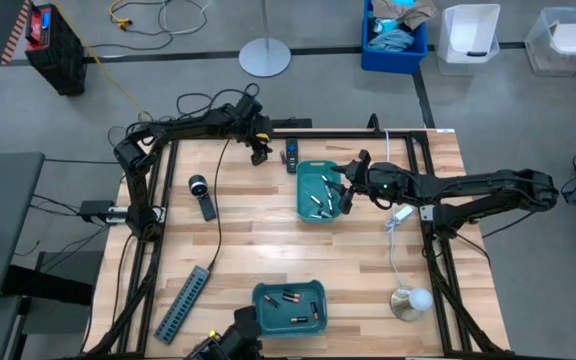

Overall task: Sort batteries
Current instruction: Put the black battery into the blue bin

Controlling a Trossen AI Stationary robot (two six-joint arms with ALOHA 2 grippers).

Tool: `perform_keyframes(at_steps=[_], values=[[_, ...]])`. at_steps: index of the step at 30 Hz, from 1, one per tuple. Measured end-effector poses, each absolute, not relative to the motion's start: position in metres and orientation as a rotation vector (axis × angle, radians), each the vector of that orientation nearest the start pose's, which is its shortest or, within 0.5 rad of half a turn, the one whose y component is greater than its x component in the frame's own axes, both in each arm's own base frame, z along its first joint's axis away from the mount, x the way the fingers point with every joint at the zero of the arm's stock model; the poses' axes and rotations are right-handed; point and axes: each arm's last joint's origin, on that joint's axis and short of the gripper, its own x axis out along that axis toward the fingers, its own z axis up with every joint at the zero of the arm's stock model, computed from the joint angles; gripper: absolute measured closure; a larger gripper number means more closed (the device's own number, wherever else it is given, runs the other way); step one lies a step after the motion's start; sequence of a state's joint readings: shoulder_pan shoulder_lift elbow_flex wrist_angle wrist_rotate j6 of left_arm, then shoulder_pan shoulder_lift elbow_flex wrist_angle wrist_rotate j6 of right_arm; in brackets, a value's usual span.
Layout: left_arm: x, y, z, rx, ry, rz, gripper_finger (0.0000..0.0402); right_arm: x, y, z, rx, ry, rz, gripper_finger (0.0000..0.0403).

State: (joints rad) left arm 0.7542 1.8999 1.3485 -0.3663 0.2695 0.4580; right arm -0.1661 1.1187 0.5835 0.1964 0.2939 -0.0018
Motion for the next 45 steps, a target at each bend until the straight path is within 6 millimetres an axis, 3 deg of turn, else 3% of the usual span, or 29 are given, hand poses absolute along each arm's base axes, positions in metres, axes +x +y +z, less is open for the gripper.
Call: perform_keyframes(at_steps=[6,11,14,17,22,34,39,45], values=[[0.318,0.269,0.214,-0.062,0.926,0.276,0.0200,0.232,-0.047,0.239,-0.029,0.308,-0.455,0.0182],[0.348,0.277,0.183,-0.093,1.143,0.247,0.0185,0.233,-0.048,0.240,-0.029,0.300,-0.455,0.0182],[0.360,0.281,0.187,-0.078,1.166,0.255,0.0179,0.233,-0.046,0.240,-0.029,0.301,-0.450,0.0182],[0.367,0.285,0.197,-0.064,1.147,0.267,0.0174,0.234,-0.043,0.240,-0.031,0.299,-0.436,0.0182],[0.369,0.281,0.192,-0.025,1.175,0.182,0.0168,0.234,-0.040,0.240,-0.055,0.302,-0.419,0.0182],[0.360,0.272,0.203,0.396,1.322,-0.072,0.0170,0.234,-0.040,0.240,-0.072,0.309,-0.417,0.0182],[0.342,0.278,0.218,0.387,1.358,-0.070,0.0183,0.234,-0.040,0.239,-0.077,0.320,-0.415,0.0182],[0.309,0.308,0.221,0.295,1.387,0.024,0.0206,0.233,-0.039,0.235,-0.080,0.358,-0.408,0.0182]])
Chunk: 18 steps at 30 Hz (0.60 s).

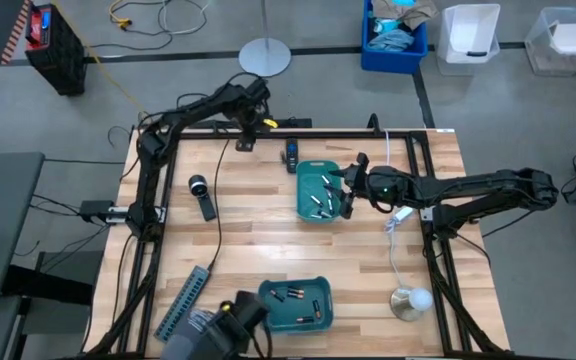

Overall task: Sort batteries
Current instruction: Put the black battery into the blue bin

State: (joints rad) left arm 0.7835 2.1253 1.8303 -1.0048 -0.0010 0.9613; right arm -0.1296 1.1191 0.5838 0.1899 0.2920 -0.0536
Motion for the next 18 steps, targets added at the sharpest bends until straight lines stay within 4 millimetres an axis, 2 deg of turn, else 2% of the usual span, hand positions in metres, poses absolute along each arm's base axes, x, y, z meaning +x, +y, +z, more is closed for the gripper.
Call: perform_keyframes(at_steps=[4,8,12,18], values=[[0.292,0.317,0.200,0.309,1.457,0.009,0.0247,0.233,-0.039,0.235,-0.081,0.364,-0.408,0.0182],[0.279,0.335,0.190,0.229,1.297,0.041,0.0316,0.233,-0.037,0.235,-0.084,0.361,-0.402,0.0182],[0.275,0.346,0.181,0.197,1.180,0.108,0.0389,0.233,-0.038,0.235,-0.082,0.360,-0.403,0.0182],[0.270,0.355,0.170,0.149,1.013,0.137,0.0400,0.234,-0.038,0.237,-0.080,0.341,-0.404,0.0182]])
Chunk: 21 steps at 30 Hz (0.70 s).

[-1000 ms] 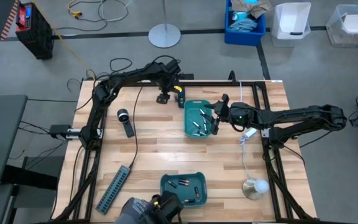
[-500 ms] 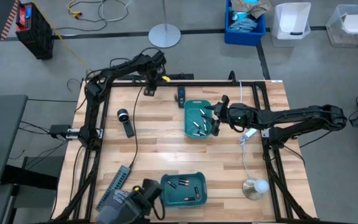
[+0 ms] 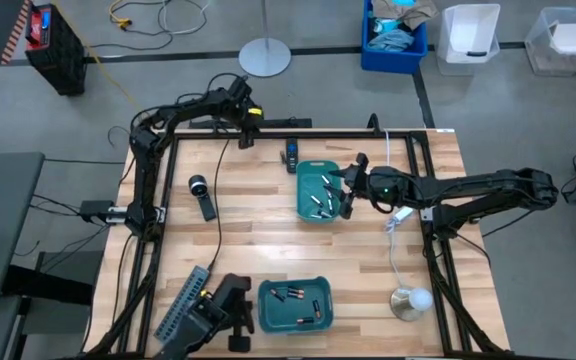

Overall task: Sort batteries
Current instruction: Put the black battery into the blue bin

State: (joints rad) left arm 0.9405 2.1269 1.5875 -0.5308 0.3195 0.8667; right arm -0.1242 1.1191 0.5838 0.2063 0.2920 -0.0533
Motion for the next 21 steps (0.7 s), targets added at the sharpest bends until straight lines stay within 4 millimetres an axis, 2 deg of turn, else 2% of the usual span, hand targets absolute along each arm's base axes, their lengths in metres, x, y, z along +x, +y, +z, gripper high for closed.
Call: perform_keyframes(at_steps=[4,11,15,21], values=[[0.271,0.349,0.161,0.163,0.957,0.047,0.0401,0.234,-0.038,0.238,-0.079,0.333,-0.404,0.0182],[0.277,0.341,0.158,0.165,0.835,-0.091,0.0401,0.234,-0.038,0.238,-0.078,0.325,-0.404,0.0181],[0.286,0.334,0.151,0.201,0.787,-0.092,0.0401,0.234,-0.038,0.239,-0.077,0.313,-0.405,0.0181],[0.291,0.330,0.150,0.189,0.771,-0.106,0.0401,0.235,-0.038,0.241,-0.075,0.295,-0.406,0.0182]])
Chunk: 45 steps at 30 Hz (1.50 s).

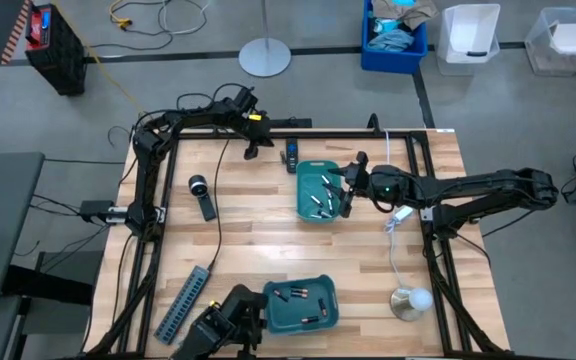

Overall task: Sort batteries
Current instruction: Put the black battery into the blue bin

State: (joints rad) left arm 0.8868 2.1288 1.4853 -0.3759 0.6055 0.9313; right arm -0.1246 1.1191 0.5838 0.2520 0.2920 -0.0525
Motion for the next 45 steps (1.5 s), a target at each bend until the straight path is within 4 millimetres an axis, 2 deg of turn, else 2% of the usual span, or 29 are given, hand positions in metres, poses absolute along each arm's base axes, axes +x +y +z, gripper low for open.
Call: perform_keyframes(at_steps=[11,15,20,25,29,33,39,45], values=[[0.314,0.303,0.149,0.171,0.757,-0.223,0.0401,0.235,-0.038,0.241,-0.075,0.295,-0.407,0.0182],[0.316,0.299,0.149,0.147,0.766,-0.230,0.0401,0.235,-0.038,0.240,-0.076,0.303,-0.406,0.0182],[0.307,0.305,0.152,0.090,0.758,-0.219,0.0401,0.235,-0.038,0.240,-0.075,0.304,-0.406,0.0182],[0.288,0.319,0.172,0.070,0.681,-0.190,0.0401,0.235,-0.038,0.240,-0.074,0.305,-0.406,0.0181],[0.288,0.319,0.162,0.135,0.746,-0.199,0.0397,0.235,-0.038,0.240,-0.074,0.304,-0.408,0.0182],[0.300,0.315,0.149,0.264,0.808,-0.199,0.0359,0.234,-0.040,0.240,-0.072,0.302,-0.415,0.0182],[0.310,0.320,0.132,0.302,0.826,-0.138,0.0264,0.235,-0.040,0.241,-0.064,0.296,-0.416,0.0182],[0.315,0.321,0.132,0.330,0.813,-0.114,0.0203,0.234,-0.040,0.241,-0.056,0.295,-0.418,0.0182]])
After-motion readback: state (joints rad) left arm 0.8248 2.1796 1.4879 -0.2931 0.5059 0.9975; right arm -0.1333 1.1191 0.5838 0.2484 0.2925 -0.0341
